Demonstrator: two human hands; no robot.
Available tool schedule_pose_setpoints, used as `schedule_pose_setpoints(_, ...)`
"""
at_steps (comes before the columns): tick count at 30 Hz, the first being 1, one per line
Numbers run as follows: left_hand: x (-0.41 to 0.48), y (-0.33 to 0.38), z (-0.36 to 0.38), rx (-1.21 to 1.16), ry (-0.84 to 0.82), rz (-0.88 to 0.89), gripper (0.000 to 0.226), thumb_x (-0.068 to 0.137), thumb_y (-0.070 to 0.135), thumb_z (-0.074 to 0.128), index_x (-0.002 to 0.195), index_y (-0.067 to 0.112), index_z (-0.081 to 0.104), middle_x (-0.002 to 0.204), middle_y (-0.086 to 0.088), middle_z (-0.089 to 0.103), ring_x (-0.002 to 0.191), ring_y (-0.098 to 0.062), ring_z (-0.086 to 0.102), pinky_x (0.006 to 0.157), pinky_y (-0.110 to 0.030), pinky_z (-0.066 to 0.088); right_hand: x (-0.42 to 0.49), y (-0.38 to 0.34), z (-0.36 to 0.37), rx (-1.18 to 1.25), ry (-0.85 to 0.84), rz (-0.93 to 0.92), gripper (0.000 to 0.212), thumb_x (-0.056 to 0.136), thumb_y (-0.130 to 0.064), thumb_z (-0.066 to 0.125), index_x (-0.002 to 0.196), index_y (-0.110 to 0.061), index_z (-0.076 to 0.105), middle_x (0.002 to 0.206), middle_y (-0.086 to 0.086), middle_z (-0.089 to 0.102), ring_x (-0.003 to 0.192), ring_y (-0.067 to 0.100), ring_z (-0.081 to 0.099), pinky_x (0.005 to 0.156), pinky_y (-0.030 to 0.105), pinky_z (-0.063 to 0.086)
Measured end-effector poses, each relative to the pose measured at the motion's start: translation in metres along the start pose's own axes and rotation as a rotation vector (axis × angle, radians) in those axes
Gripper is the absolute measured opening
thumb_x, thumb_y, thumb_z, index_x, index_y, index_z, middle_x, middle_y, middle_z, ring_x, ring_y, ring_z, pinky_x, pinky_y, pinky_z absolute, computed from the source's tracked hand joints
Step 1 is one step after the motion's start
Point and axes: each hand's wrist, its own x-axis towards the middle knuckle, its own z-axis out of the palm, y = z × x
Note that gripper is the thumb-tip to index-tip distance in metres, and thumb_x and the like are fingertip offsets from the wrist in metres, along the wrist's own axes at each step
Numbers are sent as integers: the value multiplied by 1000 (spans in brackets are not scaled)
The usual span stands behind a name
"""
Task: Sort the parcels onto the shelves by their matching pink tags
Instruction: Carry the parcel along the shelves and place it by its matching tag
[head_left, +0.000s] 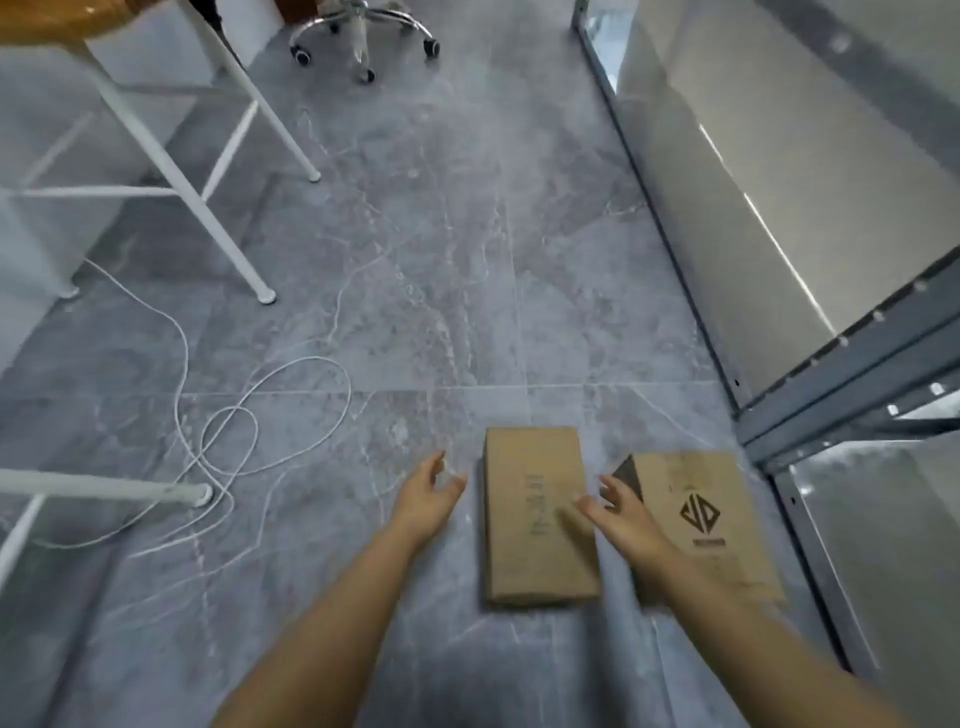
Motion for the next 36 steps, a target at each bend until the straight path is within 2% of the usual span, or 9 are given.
schedule_pose_setpoints(3,1,-20,19,-13,-42,-69,56,98,17,49,149,6,28,154,-15,33,141,-25,35,113,-33,29,1,22,8,4,-58,94,78,87,-31,63,150,-12,22,151,11,35,135,27,41,106,37,38)
schedule_pose_setpoints(6,-4,-28,38,-70,-101,-200,55,102,26,38,151,9,23,157,-12,27,143,-23,30,114,-33,25,0,33,15,36,-76,133,64,89,-30,61,145,-16,34,133,9,54,115,25,56,93,35,47)
schedule_pose_setpoints(11,-18,7,41,-100,-217,-322,43,103,36,25,133,17,49,137,-6,51,120,-25,51,86,-31,39,-14,10,17,72,-129,54,42,90,-22,60,129,-26,45,111,-4,60,92,5,59,72,22,49)
schedule_pose_setpoints(16,-54,68,4,-114,-190,-303,47,101,43,31,141,21,44,142,-5,49,127,-25,48,95,-36,35,-59,-52,0,96,-132,-10,55,89,-17,61,138,-28,37,123,0,59,102,12,59,85,27,49)
schedule_pose_setpoints(20,-111,142,-39,-132,-187,-232,44,100,39,40,138,19,47,136,-4,55,105,-17,50,85,-32,33,-124,-129,-23,77,-146,-82,55,89,-15,60,135,-33,35,117,-5,59,100,5,58,80,23,50)
schedule_pose_setpoints(24,-186,232,-85,-111,-205,-149,42,101,31,40,139,14,46,136,-6,56,115,-21,53,74,-28,37,-202,-219,-53,67,-105,-180,57,87,-5,60,134,-28,37,116,-3,61,98,1,59,75,15,50)
schedule_pose_setpoints(27,-241,309,-120,-93,-194,-53,41,102,27,39,139,10,46,138,-6,54,109,-13,50,75,-21,36,-258,-292,-81,79,-79,-242,62,87,-4,60,137,-28,35,116,-5,61,97,-1,58,73,11,50)
schedule_pose_setpoints(32,-336,425,-172,-118,-168,97,41,104,32,22,134,18,45,127,8,44,115,-11,47,91,-24,33,-349,-396,-126,101,-85,-286,54,88,-8,61,135,-22,39,127,5,60,103,14,61,87,25,52)
schedule_pose_setpoints(36,-407,533,-222,-94,-83,285,37,105,28,24,126,16,52,123,6,51,98,-6,50,79,-20,37,-425,-502,-167,170,-76,-403,48,90,-11,59,130,-30,39,117,-6,62,101,9,61,74,19,54)
